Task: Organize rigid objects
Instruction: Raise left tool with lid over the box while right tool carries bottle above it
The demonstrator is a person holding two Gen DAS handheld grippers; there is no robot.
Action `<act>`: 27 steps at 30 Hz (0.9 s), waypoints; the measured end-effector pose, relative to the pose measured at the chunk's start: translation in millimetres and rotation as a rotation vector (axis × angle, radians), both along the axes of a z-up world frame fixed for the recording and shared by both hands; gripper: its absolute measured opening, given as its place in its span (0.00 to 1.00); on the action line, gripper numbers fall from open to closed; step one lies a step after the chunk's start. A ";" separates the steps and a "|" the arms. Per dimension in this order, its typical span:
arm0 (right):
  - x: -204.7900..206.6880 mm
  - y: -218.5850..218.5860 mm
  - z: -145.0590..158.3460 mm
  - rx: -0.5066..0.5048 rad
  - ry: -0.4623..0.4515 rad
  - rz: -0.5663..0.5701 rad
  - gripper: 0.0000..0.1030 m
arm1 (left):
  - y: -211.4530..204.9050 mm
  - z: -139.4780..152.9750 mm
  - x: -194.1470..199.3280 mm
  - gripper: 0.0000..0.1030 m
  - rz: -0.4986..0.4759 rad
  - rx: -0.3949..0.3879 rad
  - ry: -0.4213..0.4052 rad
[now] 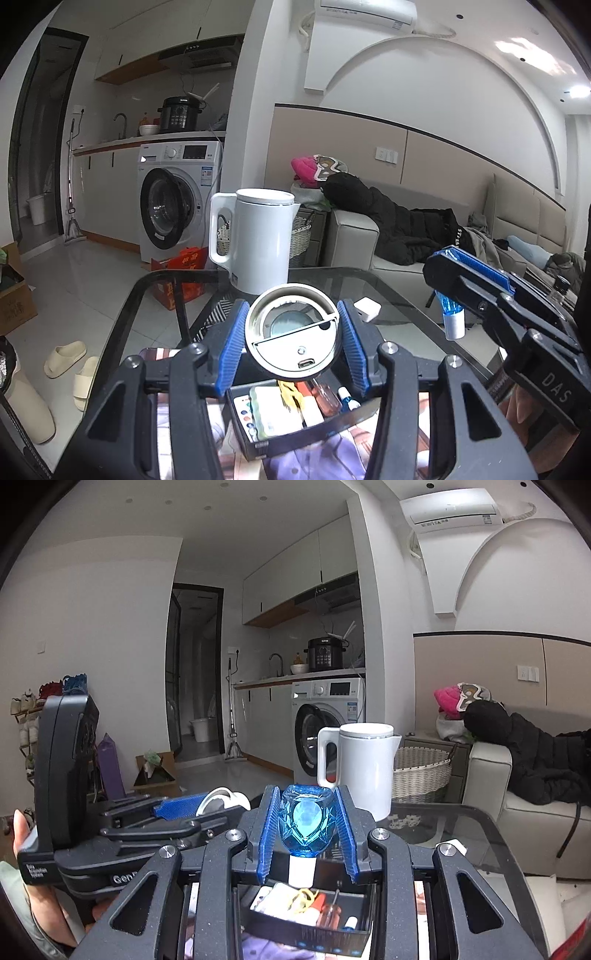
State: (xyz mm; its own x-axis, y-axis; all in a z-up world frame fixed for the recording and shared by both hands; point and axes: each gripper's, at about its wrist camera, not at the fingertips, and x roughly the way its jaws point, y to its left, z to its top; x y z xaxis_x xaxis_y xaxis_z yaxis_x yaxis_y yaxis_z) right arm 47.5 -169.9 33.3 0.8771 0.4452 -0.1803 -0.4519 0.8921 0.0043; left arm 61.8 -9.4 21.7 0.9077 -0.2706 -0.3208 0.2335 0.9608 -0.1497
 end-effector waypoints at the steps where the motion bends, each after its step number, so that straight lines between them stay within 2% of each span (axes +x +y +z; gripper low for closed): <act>1: 4.1 1.1 2.3 0.005 -0.006 0.009 0.30 | 0.1 0.1 3.6 0.47 0.005 -0.002 -0.004; 4: 17.3 5.2 7.4 0.015 -0.030 0.001 0.30 | 1.0 0.3 14.3 0.47 0.020 -0.007 -0.017; 9: 45.9 12.5 3.1 0.046 0.016 -0.020 0.30 | 5.4 3.1 29.7 0.47 0.049 -0.034 -0.033; 15: 69.7 16.3 -3.9 0.037 0.038 -0.050 0.30 | 3.6 0.1 38.0 0.47 0.058 -0.052 -0.025; 27: 80.8 10.7 -6.3 0.052 0.068 -0.054 0.30 | -3.0 -7.9 50.0 0.47 0.051 -0.038 0.016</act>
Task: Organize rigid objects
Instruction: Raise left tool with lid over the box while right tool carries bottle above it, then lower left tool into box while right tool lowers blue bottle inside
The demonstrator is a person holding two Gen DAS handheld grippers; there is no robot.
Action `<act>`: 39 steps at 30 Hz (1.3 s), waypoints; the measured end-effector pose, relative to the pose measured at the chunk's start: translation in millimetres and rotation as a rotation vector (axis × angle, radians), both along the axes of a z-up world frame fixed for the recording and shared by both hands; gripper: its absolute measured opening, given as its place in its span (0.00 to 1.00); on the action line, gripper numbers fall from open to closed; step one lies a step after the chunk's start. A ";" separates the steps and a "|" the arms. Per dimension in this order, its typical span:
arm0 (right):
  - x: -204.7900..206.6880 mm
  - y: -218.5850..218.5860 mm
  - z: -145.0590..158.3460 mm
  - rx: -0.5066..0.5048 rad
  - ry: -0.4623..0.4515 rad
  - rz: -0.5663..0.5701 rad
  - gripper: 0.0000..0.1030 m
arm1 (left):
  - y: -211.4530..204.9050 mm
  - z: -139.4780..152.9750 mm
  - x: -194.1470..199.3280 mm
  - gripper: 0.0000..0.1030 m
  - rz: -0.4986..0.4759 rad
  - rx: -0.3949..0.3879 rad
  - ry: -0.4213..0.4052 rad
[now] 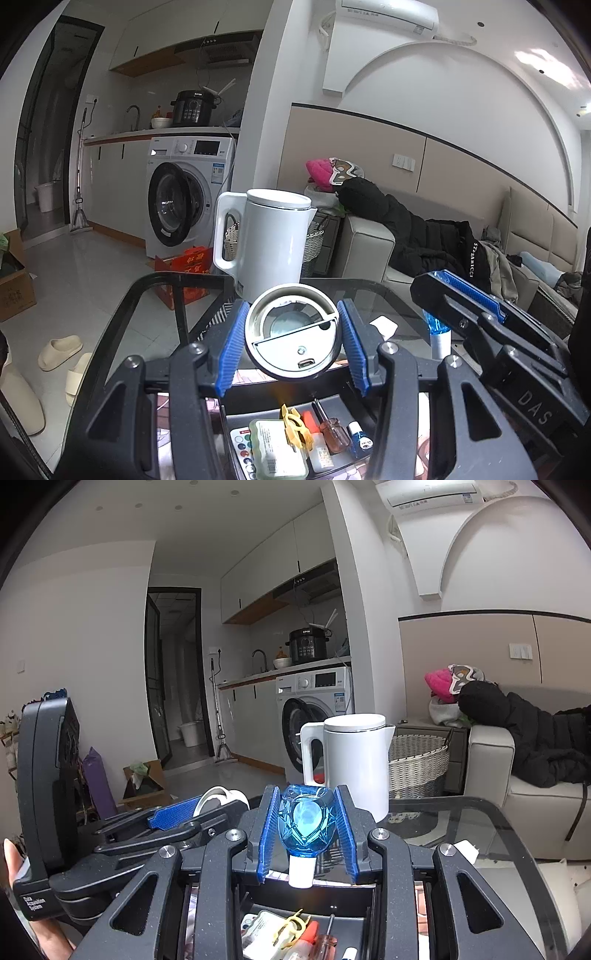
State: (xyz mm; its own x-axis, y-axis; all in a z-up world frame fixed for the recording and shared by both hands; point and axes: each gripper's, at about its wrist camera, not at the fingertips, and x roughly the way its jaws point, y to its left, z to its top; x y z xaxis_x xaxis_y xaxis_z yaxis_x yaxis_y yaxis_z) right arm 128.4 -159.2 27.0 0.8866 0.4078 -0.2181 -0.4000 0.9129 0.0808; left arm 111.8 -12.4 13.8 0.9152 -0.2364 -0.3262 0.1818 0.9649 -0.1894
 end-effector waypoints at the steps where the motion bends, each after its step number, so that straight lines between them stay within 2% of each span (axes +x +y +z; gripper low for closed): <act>1: -0.2 -0.9 -0.4 0.002 0.004 -0.001 0.30 | -0.4 -0.3 0.6 0.47 0.000 0.000 0.004; 13: 8.1 -14.3 -4.4 0.014 0.053 -0.025 0.30 | -6.6 -10.0 8.3 0.47 -0.006 0.033 0.053; 20: 19.8 -16.4 -13.8 0.011 0.112 -0.027 0.30 | -6.0 -22.5 19.9 0.47 0.013 0.046 0.130; 26: 36.4 -11.2 -31.5 -0.031 0.225 -0.020 0.30 | -9.6 -39.7 30.2 0.47 0.006 0.076 0.234; 34: 64.5 -9.5 -71.6 -0.083 0.452 -0.012 0.30 | -15.6 -64.3 41.1 0.47 -0.013 0.116 0.366; 39: 74.2 -10.4 -90.8 -0.123 0.556 -0.010 0.30 | -17.2 -75.9 46.4 0.47 -0.033 0.129 0.443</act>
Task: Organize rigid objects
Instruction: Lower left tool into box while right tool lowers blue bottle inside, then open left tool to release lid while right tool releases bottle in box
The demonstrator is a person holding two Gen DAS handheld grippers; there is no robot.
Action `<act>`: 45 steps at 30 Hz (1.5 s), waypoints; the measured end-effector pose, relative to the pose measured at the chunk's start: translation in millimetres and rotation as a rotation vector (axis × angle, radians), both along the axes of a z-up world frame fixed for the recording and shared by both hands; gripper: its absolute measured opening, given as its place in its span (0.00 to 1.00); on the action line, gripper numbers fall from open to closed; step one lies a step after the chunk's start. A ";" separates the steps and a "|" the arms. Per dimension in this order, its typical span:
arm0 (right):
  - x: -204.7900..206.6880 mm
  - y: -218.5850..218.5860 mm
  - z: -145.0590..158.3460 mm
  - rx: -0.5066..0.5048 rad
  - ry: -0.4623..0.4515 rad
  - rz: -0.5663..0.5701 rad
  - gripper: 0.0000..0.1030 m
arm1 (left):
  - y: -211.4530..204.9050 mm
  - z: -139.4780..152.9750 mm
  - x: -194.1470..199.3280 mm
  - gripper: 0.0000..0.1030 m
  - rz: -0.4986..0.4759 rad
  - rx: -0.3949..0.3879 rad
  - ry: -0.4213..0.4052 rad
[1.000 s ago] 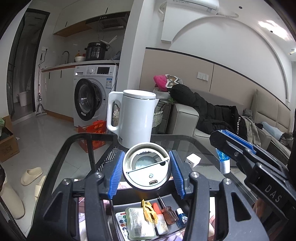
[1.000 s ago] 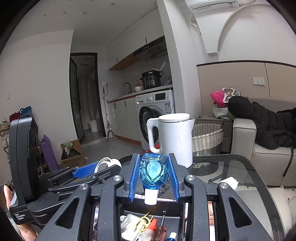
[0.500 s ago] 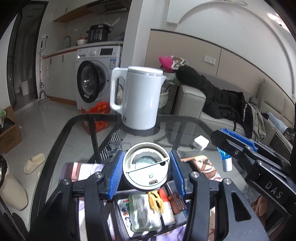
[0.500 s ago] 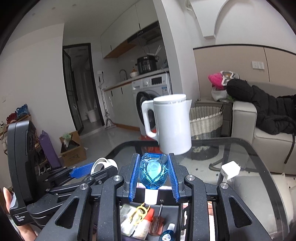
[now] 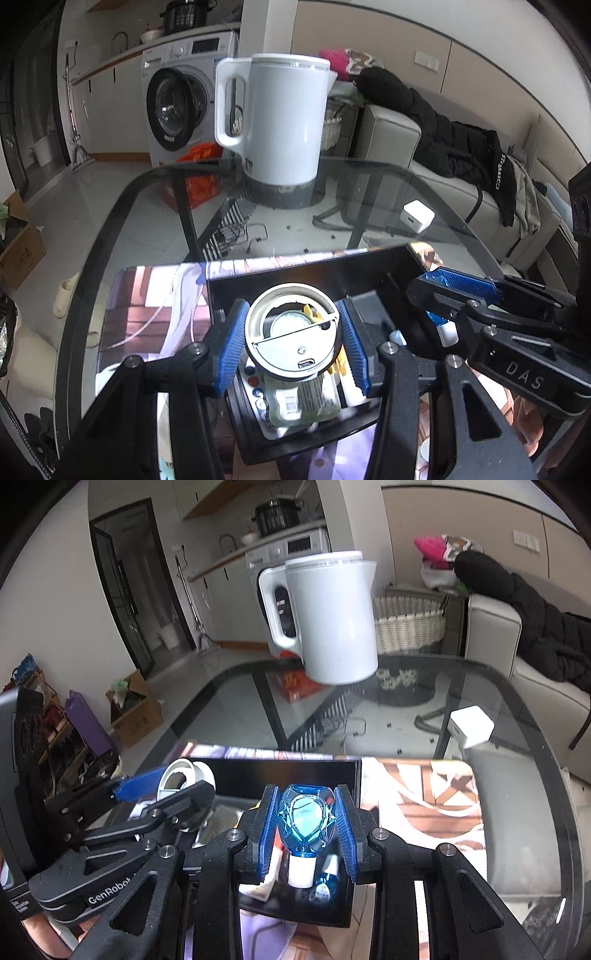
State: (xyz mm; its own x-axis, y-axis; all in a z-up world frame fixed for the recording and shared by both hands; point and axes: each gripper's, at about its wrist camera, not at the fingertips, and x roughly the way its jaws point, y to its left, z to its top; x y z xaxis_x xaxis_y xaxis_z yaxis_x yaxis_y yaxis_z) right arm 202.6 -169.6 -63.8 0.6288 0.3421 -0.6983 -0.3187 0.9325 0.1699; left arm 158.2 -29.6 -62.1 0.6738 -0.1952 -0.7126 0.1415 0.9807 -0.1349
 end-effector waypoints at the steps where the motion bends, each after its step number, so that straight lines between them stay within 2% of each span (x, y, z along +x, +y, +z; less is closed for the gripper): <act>1: 1.4 -0.8 -4.1 0.001 0.020 0.001 0.30 | -0.6 -2.3 0.5 0.47 -0.002 0.004 0.014; 5: 3.2 0.7 -18.0 -0.030 0.081 0.015 0.30 | -3.3 -5.8 -0.6 0.47 -0.006 0.040 0.034; 8: 0.7 4.5 -18.2 -0.064 0.075 0.036 0.30 | -2.9 -5.9 -3.0 0.47 -0.019 0.044 0.046; 12: -3.6 5.8 -19.2 -0.069 0.089 0.059 0.28 | -2.2 -4.0 -7.6 0.47 -0.042 0.058 0.066; 16: -6.2 8.7 -24.0 -0.055 0.169 0.088 0.27 | -6.3 -2.9 -13.0 0.47 -0.095 0.057 0.116; 19: -11.0 10.5 -23.6 -0.067 0.185 0.102 0.27 | -11.4 -5.6 -17.0 0.47 -0.114 0.066 0.143; 26: -17.0 13.2 -21.2 -0.066 0.197 0.113 0.29 | -7.9 -2.7 -21.0 0.54 -0.130 0.028 0.147; 28: -18.5 10.6 -20.0 -0.065 0.198 0.107 0.30 | -7.4 0.1 -24.4 0.58 -0.127 0.031 0.132; 33: -25.2 1.9 -10.9 -0.015 0.189 0.092 0.37 | -5.1 14.4 -39.6 0.58 -0.101 0.041 0.033; 39: -48.1 -3.4 7.4 0.010 0.108 0.079 0.43 | -6.0 27.6 -60.7 0.58 -0.088 0.085 -0.083; 42: -58.7 -6.0 11.7 0.023 0.074 0.069 0.49 | -2.2 29.5 -67.5 0.58 -0.048 0.104 -0.105; 45: -69.8 -7.8 12.5 0.028 0.061 0.062 0.50 | 5.3 27.8 -72.2 0.58 -0.015 0.074 -0.110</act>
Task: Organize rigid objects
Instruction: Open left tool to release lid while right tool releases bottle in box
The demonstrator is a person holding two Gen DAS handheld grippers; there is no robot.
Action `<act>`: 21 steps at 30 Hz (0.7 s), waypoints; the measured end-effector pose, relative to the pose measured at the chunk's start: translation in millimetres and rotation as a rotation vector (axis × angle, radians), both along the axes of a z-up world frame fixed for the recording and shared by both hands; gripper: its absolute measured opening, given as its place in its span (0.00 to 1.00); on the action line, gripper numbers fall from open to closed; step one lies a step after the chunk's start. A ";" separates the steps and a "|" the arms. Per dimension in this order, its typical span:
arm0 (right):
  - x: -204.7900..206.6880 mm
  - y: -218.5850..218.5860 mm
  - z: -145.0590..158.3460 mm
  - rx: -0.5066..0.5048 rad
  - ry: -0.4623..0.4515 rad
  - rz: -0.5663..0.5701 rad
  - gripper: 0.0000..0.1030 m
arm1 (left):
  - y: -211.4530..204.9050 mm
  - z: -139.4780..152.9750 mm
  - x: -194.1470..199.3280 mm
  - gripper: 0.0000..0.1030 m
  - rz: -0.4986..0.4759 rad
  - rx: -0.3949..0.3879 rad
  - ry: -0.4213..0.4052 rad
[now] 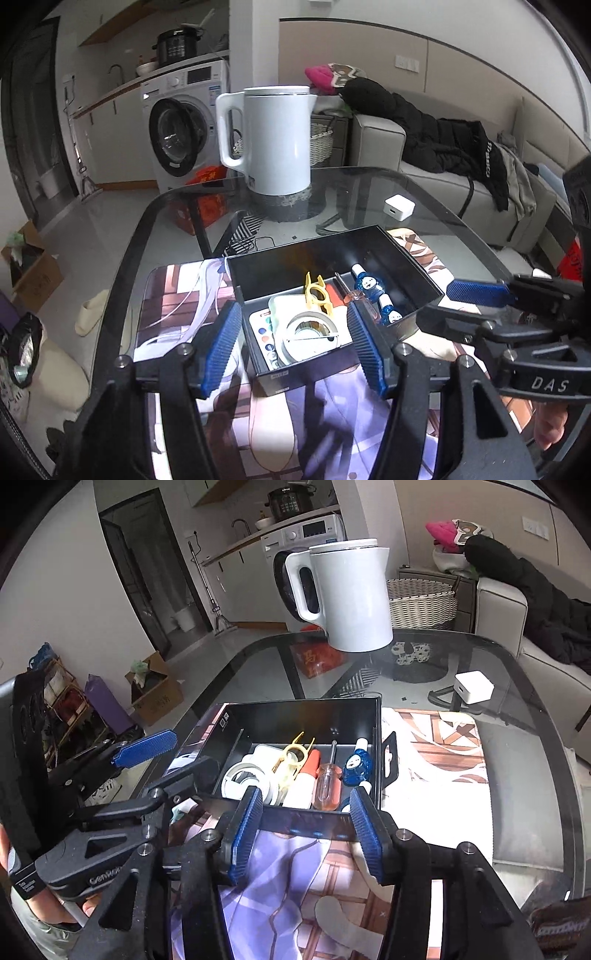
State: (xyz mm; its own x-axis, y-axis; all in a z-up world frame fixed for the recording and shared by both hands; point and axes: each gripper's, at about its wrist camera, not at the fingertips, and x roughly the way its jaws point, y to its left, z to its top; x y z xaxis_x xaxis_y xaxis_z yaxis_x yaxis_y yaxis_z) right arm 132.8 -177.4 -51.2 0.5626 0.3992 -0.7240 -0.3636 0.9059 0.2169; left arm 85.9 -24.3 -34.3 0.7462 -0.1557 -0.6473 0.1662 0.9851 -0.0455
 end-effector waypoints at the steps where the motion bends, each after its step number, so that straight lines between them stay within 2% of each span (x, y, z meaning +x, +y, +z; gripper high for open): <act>1: -1.8 -1.2 -1.6 0.004 0.000 -0.002 0.52 | 1.1 -0.8 -1.3 0.58 0.006 -0.006 -0.003; 5: -11.3 -2.7 -6.6 0.013 0.008 -0.009 0.56 | 2.4 -4.1 -10.7 0.61 0.037 0.023 -0.041; 6: -13.7 -3.3 -7.2 0.010 0.001 -0.020 0.58 | 2.3 -5.8 -13.2 0.65 0.043 0.027 -0.049; 7: -17.6 -4.7 -8.5 0.003 -0.012 -0.039 0.67 | 3.7 -7.7 -16.8 0.74 0.048 0.024 -0.054; 8: -19.0 -5.9 -9.3 0.000 -0.020 -0.054 0.73 | 4.5 -8.8 -20.3 0.77 0.055 0.014 -0.063; 9: -21.5 -8.0 -10.2 0.004 -0.032 -0.081 0.74 | 6.0 -9.3 -23.4 0.79 0.063 0.002 -0.077; 11: -25.5 -11.4 -11.5 0.011 -0.055 -0.119 0.77 | 8.1 -9.6 -31.2 0.79 0.076 -0.007 -0.114; 15: -37.7 -12.5 -10.7 -0.043 -0.164 -0.172 0.79 | 8.4 -7.7 -42.5 0.82 0.111 0.005 -0.161; 17: -44.9 -13.9 -7.7 -0.038 -0.221 -0.175 0.82 | 9.3 -5.5 -49.6 0.82 0.108 0.001 -0.200; 21: -55.0 -17.5 -1.9 -0.014 -0.280 -0.187 0.83 | 7.3 1.9 -58.5 0.82 0.125 0.023 -0.278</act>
State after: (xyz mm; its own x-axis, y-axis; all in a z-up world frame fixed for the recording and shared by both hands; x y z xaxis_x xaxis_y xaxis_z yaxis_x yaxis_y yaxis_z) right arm 77.8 -194.9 -53.2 0.8029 0.2612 -0.5359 -0.2342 0.9648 0.1193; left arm 27.4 -17.0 -32.3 0.9078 -0.0394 -0.4176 0.0468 0.9989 0.0074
